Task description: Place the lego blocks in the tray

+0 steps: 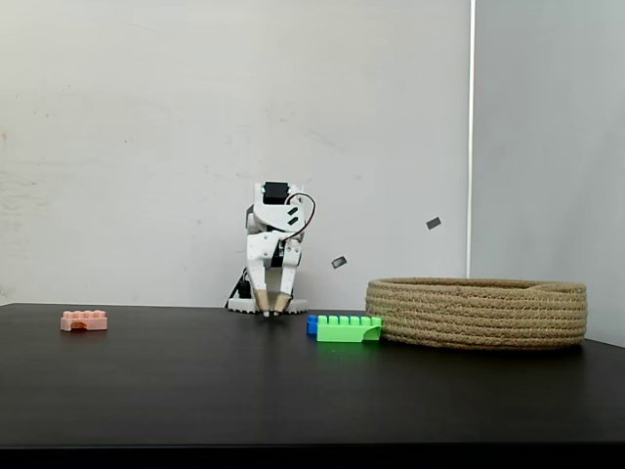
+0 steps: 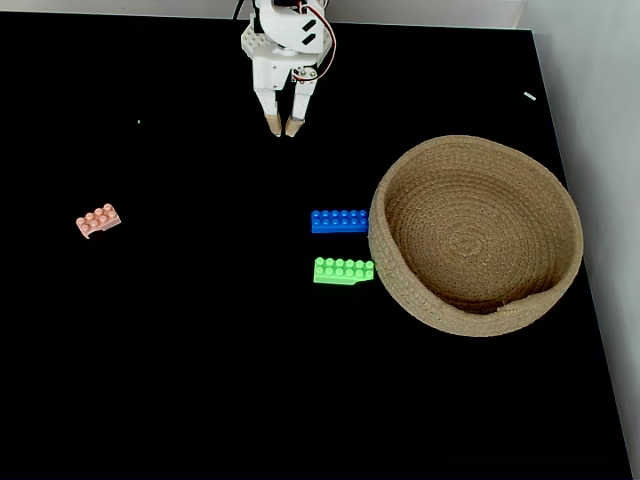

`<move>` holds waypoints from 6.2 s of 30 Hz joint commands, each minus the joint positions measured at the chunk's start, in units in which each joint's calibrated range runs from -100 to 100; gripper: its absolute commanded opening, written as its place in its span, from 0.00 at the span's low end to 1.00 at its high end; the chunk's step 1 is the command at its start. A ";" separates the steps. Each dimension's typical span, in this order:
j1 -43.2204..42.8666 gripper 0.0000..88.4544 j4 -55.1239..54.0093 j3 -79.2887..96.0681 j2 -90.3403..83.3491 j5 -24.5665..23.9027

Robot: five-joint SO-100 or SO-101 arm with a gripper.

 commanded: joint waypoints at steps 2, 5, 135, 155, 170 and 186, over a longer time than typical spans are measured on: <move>-0.84 0.00 0.71 0.80 -0.32 1.32; -0.84 0.00 0.71 0.80 -0.32 1.32; -7.85 0.29 -13.28 -80.65 98.82 -47.91; -11.31 0.24 -13.03 -84.02 103.81 -49.82; -12.39 0.00 -12.95 -84.38 105.27 -50.21; -8.68 0.00 -4.87 -93.50 87.56 -37.61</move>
